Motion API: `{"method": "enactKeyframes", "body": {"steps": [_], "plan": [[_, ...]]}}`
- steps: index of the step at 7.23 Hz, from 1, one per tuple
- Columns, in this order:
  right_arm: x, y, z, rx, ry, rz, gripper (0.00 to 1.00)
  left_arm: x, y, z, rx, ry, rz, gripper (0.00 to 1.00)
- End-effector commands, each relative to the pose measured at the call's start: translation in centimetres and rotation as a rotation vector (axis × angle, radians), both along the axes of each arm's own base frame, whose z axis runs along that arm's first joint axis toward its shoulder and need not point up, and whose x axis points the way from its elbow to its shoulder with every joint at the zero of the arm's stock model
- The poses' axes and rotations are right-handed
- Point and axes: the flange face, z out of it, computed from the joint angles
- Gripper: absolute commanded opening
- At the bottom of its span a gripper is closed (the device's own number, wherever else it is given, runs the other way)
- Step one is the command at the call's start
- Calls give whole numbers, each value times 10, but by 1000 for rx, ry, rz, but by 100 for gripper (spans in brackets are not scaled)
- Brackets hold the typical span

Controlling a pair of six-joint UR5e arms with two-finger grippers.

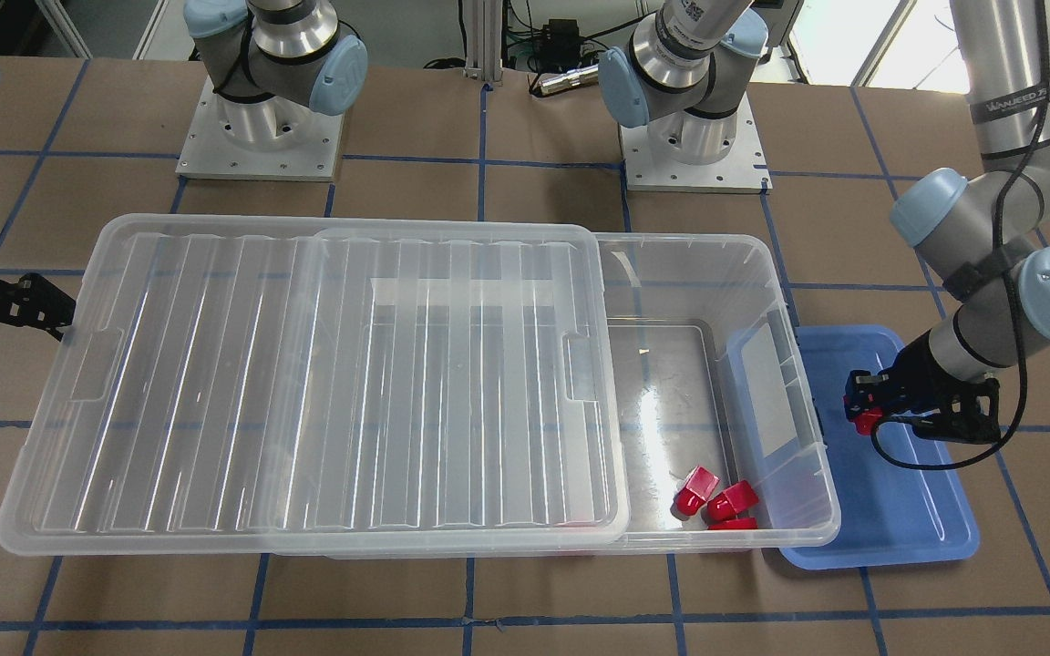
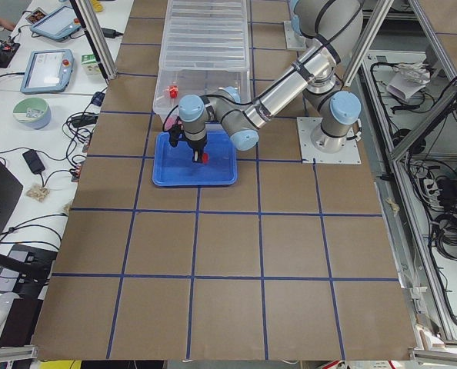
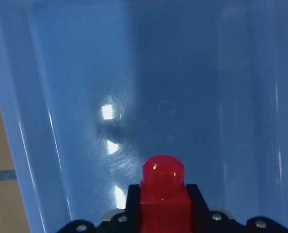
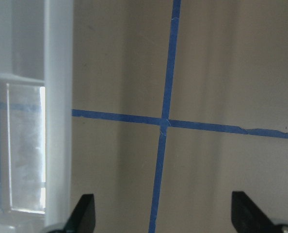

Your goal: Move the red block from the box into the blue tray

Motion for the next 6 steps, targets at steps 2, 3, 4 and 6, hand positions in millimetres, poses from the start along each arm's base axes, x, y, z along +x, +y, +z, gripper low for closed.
{"method": "enactKeyframes", "body": {"steps": [2,3,4,6], "plan": [[52,-6,2,-1,-5,4,100,-3,-16,34,-54,-25,39,90],[70,-7,3,0,-5,-22,100,0,-22,64,-20,-9,41,93],[92,-9,2,4,-5,-23,100,0,-28,106,-23,-17,36,97],[142,-10,3,-5,-3,-10,100,-52,-26,186,-20,-28,112,100]]}}
